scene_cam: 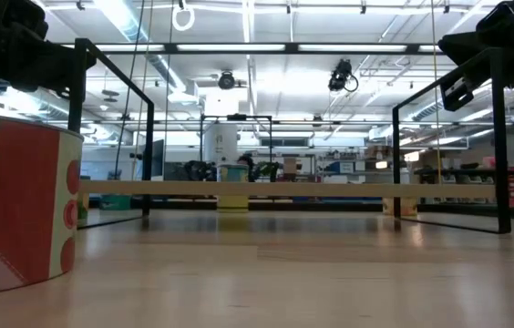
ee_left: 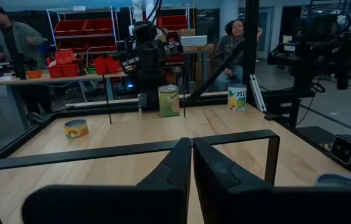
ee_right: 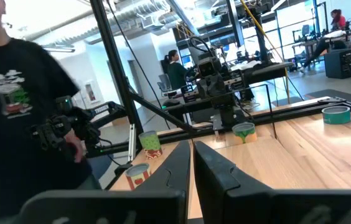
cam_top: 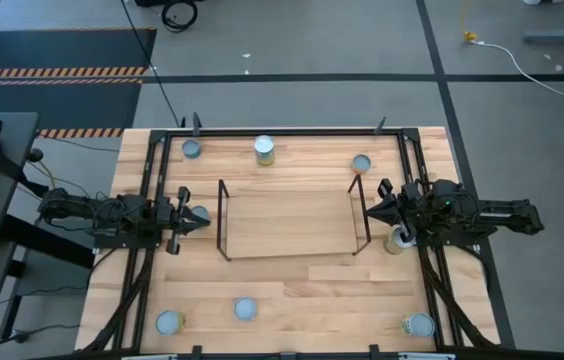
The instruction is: Pick and place cans onto a shelf
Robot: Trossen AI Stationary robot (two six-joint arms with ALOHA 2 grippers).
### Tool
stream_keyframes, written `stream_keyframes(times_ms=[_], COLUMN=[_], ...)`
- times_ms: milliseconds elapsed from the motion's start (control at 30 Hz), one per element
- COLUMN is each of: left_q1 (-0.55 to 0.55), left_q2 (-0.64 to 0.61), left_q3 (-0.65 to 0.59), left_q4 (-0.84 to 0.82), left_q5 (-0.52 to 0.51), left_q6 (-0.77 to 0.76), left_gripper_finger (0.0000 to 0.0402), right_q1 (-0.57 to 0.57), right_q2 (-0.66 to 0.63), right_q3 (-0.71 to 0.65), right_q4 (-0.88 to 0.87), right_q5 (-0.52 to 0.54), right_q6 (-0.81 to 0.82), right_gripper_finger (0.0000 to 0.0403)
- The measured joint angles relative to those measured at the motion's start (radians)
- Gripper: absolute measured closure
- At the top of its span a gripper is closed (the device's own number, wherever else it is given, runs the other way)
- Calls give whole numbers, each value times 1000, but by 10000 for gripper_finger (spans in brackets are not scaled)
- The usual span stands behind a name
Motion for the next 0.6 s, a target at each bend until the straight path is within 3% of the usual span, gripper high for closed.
stream_keyframes(times_ms=[233, 433, 600], left_q1=[0, 0, 0], left_q2=[0, 0, -1], left_q3=[0, 0, 0], left_q4=[2, 83, 130], left_q5=[0, -3, -21], left_q6=[10, -32, -7], left_gripper_finger=[377, 377, 377], right_q1=[-3, -20, -20], right_q2=[0, 2, 2], right_q3=[0, 0, 0], right_q4=[-1, 14, 39], right_q5=[10, 263, 326], right_q6=[-1, -22, -27], right_gripper_finger=[376, 376, 376])
